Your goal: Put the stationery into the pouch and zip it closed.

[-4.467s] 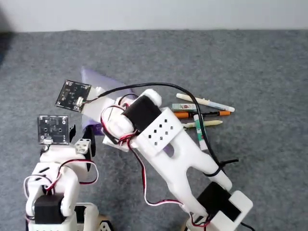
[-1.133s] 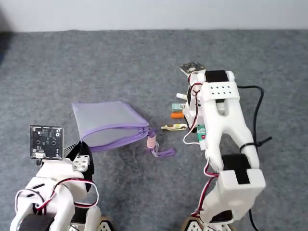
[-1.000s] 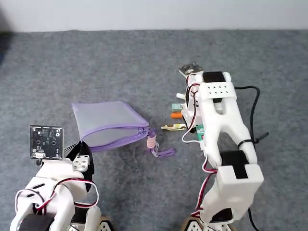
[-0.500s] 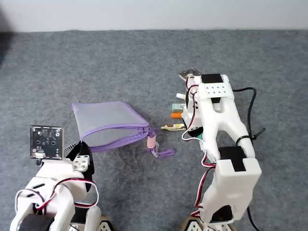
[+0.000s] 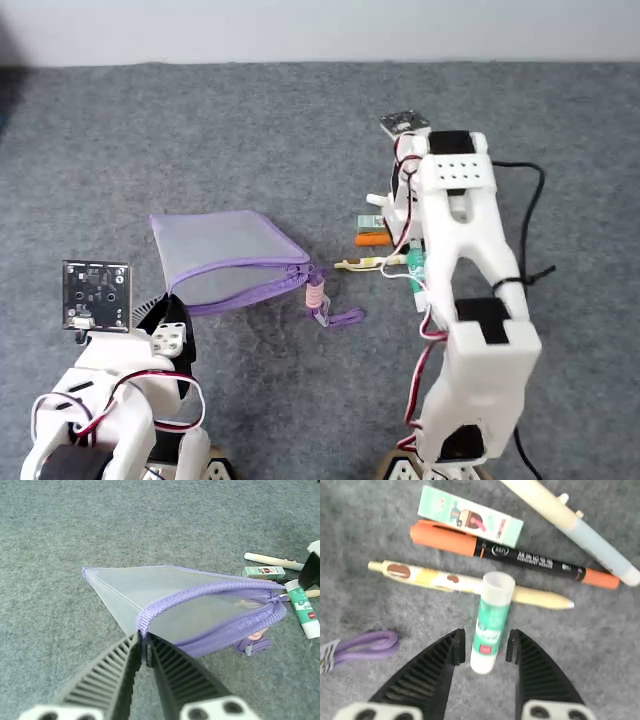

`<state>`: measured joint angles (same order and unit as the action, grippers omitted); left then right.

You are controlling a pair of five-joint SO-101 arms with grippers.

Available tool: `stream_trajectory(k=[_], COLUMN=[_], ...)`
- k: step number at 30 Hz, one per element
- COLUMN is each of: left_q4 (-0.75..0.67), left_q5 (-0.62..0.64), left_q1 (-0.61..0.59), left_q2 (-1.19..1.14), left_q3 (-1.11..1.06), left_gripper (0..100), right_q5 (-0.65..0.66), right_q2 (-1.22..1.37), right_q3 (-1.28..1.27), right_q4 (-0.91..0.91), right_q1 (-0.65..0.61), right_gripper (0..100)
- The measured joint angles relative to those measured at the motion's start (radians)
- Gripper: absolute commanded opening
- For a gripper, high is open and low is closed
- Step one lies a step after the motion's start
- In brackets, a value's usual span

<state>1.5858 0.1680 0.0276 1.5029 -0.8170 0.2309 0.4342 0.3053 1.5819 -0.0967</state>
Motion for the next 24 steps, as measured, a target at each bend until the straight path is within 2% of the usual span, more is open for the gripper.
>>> stream_trajectory(k=[11, 13, 15, 17, 24], left_q4=[0.0, 0.0, 0.0, 0.0, 0.0], left_q5=[0.0, 0.0, 0.0, 0.0, 0.0], left_q1=[0.0, 0.0, 0.0, 0.0, 0.0], left_q2=[0.0, 0.0, 0.0, 0.0, 0.0], left_q3=[0.0, 0.0, 0.0, 0.0, 0.0], left_gripper=[1, 1, 1, 1, 1], right_q5=[0.0, 0.0, 0.0, 0.011, 0.032], right_q2=[0.239, 0.25, 0.253, 0.253, 0.247], right_q3=[0.126, 0.132, 0.138, 0.138, 0.137], right_q4=[0.005, 0.008, 0.008, 0.006, 0.094], right_q1=[0.003, 0.003, 0.003, 0.006, 0.003], right_gripper=[15.2, 9.8, 0.2, 2.6, 0.9])
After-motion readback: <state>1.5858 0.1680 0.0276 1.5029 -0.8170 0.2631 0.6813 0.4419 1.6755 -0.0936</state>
